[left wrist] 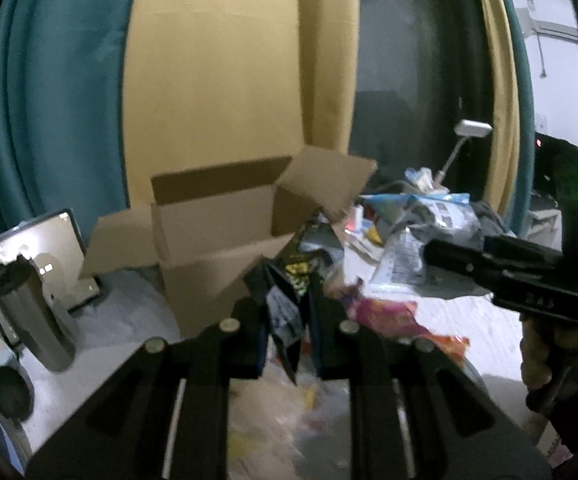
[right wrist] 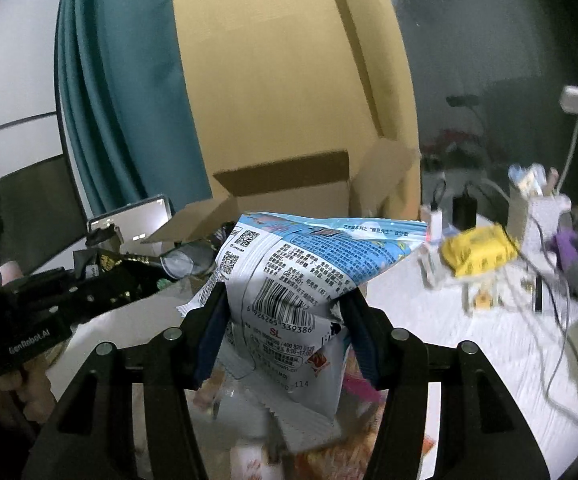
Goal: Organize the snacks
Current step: 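Carry the white-and-blue bag into the cardboard box and open the right gripper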
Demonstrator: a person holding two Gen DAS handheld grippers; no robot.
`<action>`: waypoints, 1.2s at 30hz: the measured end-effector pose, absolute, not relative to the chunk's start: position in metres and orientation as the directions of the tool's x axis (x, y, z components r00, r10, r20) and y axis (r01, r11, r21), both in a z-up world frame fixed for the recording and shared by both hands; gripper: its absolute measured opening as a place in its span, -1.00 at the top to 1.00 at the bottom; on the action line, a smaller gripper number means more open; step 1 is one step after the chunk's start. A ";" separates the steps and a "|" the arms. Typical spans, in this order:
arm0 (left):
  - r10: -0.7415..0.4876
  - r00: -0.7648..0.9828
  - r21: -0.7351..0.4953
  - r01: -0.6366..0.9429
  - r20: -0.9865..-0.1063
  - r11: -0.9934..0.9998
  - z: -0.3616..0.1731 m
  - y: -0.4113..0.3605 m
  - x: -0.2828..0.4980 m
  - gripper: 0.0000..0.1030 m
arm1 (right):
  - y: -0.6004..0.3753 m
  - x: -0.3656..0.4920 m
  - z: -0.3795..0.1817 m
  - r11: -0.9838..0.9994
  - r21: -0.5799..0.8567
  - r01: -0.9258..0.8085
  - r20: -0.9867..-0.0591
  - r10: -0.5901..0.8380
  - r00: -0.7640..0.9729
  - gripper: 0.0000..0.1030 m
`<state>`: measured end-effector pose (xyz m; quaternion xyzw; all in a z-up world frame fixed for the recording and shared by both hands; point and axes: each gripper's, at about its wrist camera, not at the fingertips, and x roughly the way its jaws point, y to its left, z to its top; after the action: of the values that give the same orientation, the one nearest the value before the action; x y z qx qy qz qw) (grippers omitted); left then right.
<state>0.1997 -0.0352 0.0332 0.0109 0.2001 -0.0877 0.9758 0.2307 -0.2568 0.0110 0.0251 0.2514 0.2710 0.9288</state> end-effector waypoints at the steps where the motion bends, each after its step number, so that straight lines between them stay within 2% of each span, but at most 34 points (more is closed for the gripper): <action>1: -0.162 0.909 -0.014 0.170 -0.385 0.985 0.035 -0.032 0.204 0.68 | -0.254 0.236 0.013 0.851 0.175 -0.495 -0.450 0.516 0.729 -0.15; 11: -0.115 0.939 -0.025 0.113 -0.324 0.993 0.040 0.007 0.264 0.67 | -0.223 0.299 0.023 0.843 0.133 -0.522 -0.453 0.520 0.724 -0.15; 18: -0.082 0.934 -0.063 0.064 -0.348 0.996 0.027 0.034 0.312 0.67 | -0.201 0.351 0.022 0.834 0.137 -0.535 -0.465 0.531 0.709 -0.15; 24: -0.053 0.924 -0.089 0.021 -0.378 0.996 0.018 0.052 0.346 0.67 | -0.182 0.408 0.012 0.827 0.207 -0.523 -0.495 0.550 0.673 -0.15; 29: -0.040 0.902 -0.105 -0.006 -0.431 0.994 0.013 0.060 0.370 0.56 | -0.166 0.438 0.005 0.836 0.224 -0.502 -0.535 0.536 0.653 -0.21; 30: -0.025 0.901 -0.096 -0.019 -0.433 0.995 0.013 0.060 0.371 0.46 | -0.164 0.441 0.004 0.843 0.223 -0.490 -0.543 0.525 0.655 -0.29; 31: -0.013 0.906 -0.093 -0.029 -0.424 0.995 0.015 0.060 0.369 0.10 | -0.164 0.441 0.003 0.844 0.227 -0.485 -0.544 0.523 0.656 -0.42; 32: -0.013 0.910 -0.097 -0.030 -0.415 0.995 0.015 0.061 0.367 -0.19 | -0.165 0.441 0.003 0.844 0.232 -0.484 -0.543 0.525 0.656 -0.48; 33: -0.018 0.914 -0.105 -0.027 -0.406 0.994 0.016 0.062 0.363 -0.77 | -0.165 0.438 0.004 0.844 0.230 -0.484 -0.541 0.525 0.657 -0.52; 34: -0.023 0.918 -0.115 -0.024 -0.397 0.993 0.018 0.062 0.359 -0.94 | -0.165 0.436 0.005 0.845 0.225 -0.485 -0.540 0.522 0.660 -0.53; 36: -0.032 0.921 -0.129 -0.020 -0.389 0.991 0.022 0.062 0.351 -0.94 | -0.167 0.431 0.006 0.850 0.208 -0.484 -0.542 0.512 0.666 -0.53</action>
<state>0.3512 0.0618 0.0220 -0.0653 0.1990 -0.0029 0.9778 0.4312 -0.1666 0.0057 0.0230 0.3042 0.2731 0.9123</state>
